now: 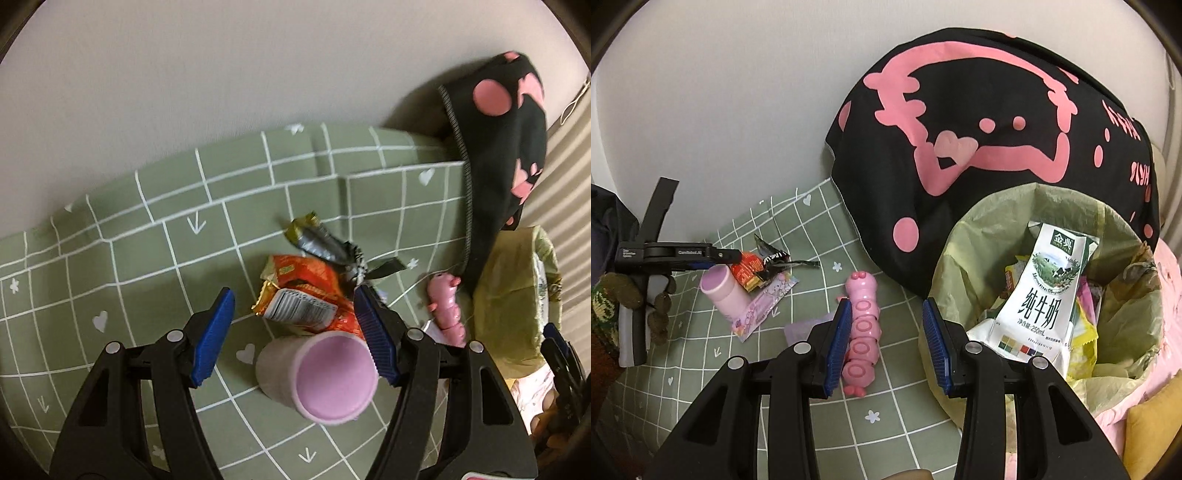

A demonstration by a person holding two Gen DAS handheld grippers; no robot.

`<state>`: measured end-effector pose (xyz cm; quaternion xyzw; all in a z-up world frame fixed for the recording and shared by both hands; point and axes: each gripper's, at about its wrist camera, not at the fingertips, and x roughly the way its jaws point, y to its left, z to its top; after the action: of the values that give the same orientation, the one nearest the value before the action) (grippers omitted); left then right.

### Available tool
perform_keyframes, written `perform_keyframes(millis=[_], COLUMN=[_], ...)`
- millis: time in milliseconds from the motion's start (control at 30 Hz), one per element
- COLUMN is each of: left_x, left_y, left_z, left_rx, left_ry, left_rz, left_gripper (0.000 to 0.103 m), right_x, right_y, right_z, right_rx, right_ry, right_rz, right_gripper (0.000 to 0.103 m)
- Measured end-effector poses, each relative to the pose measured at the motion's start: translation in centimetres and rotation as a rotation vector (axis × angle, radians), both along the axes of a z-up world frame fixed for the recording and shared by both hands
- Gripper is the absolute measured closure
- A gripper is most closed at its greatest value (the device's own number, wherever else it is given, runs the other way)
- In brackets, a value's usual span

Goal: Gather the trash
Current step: 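Return to the mat and grasp the orange wrapper with the left tool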

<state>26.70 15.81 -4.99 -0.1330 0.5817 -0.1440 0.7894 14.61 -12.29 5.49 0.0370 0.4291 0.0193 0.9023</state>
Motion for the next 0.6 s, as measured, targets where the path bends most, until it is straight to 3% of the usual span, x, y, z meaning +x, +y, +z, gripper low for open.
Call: perform_keyframes(millis=[167,433,600], left_x=[0.4,-0.1,-1.5], left_y=[0.2,2.6,6.0], left_z=[-0.5,3.8,6.1], left_rx=[-0.053,-0.081,-0.007], left_ry=[0.031,-0.075,-0.153], left_rz=[0.019,0.075,0.161], left_gripper=[0.066,0.069,0.069], right_x=[0.3,1.8,3.3], right_y=[-0.1,1.2,3.6], right_z=[-0.7,-2.1,-3.6], right_rx=[0.0,0.025,0.034], right_ry=[0.017,0.039,0.069], right_rz=[-0.01,0.022,0.097], right_gripper=[0.065,0.065,0.065])
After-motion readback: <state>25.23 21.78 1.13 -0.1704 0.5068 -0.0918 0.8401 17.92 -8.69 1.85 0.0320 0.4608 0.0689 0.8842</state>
